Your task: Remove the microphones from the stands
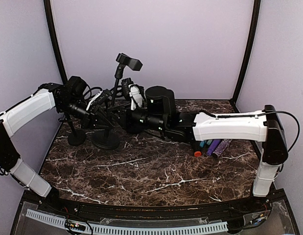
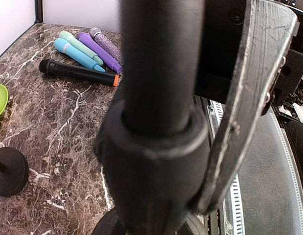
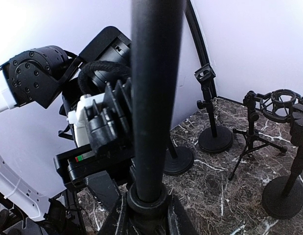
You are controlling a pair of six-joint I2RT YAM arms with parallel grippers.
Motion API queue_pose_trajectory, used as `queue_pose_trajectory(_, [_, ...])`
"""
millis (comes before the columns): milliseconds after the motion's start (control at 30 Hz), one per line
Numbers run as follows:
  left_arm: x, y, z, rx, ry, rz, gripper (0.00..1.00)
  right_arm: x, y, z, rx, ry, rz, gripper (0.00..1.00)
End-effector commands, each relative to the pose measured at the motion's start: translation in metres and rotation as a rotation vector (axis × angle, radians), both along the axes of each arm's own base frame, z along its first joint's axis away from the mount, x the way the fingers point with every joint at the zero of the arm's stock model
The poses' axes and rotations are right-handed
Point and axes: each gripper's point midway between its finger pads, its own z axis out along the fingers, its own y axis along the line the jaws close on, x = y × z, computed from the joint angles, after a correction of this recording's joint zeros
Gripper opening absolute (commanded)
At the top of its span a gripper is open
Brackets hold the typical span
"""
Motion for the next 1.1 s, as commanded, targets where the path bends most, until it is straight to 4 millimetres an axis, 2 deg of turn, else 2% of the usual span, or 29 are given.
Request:
queue_pose_trajectory(0, [0.001,0.001,0.007,-0.011,0.013,0.005,0.03,-0.019,-0.001,0.073,0.198,-0.070,0.080,0.00])
queue_pose_trajectory(33, [0.000,0.001,0.009,-0.017,0.012,0.000,0.00,-0.020,-0.001,0.074,0.200,-0.070,0.088,0.00])
queue_pose_trajectory(267, [-0.014,-0.004,0.032,-0.104,0.047,-0.055,0.00,-0.026,-0.005,0.082,0.262,-0.027,0.247,0.00])
queue_pose_trajectory(333, [-0.018,-0.005,0.041,-0.137,0.060,-0.070,0.00,-0.018,-0.010,0.086,0.289,-0.041,0.243,0.00])
queue_pose_trajectory(467, [-0.028,-0.006,0.056,-0.203,0.089,-0.108,0.00,-0.047,-0.016,0.097,0.361,-0.031,0.472,0.00])
queue_pose_trajectory(633, [-0.033,-0.007,0.067,-0.251,0.118,-0.134,0.00,-0.039,-0.014,0.105,0.396,-0.059,0.466,0.00])
queue_pose_trajectory(667, [-0.033,-0.007,0.067,-0.253,0.120,-0.136,0.00,-0.058,-0.013,0.102,0.372,-0.036,0.588,0.06])
queue_pose_trajectory(700, [-0.033,-0.007,0.068,-0.254,0.120,-0.135,0.00,-0.060,-0.011,0.099,0.356,-0.028,0.604,0.10])
queue_pose_trajectory(733, [-0.033,-0.008,0.069,-0.253,0.115,-0.136,0.00,-0.057,-0.011,0.097,0.349,-0.026,0.582,0.15])
queue_pose_trajectory(800, [-0.030,-0.008,0.066,-0.238,0.105,-0.125,0.00,-0.040,-0.011,0.092,0.336,-0.011,0.483,0.38])
queue_pose_trajectory(833, [-0.027,-0.008,0.064,-0.224,0.094,-0.116,0.00,-0.028,-0.012,0.087,0.319,-0.004,0.408,0.49])
queue_pose_trajectory(900, [-0.019,-0.007,0.057,-0.183,0.072,-0.082,0.00,0.006,-0.017,0.072,0.257,0.022,0.197,0.65])
queue_pose_trajectory(933, [-0.013,-0.007,0.053,-0.157,0.050,-0.058,0.00,0.025,-0.022,0.060,0.215,0.045,0.070,0.70])
queue_pose_trajectory(1000, [-0.002,-0.005,0.044,-0.104,0.013,-0.004,0.00,0.053,-0.037,0.042,0.143,0.078,-0.121,0.73])
queue_pose_trajectory(1067, [0.007,-0.004,0.037,-0.074,-0.017,0.042,0.00,0.062,-0.044,0.032,0.104,0.094,-0.210,0.74])
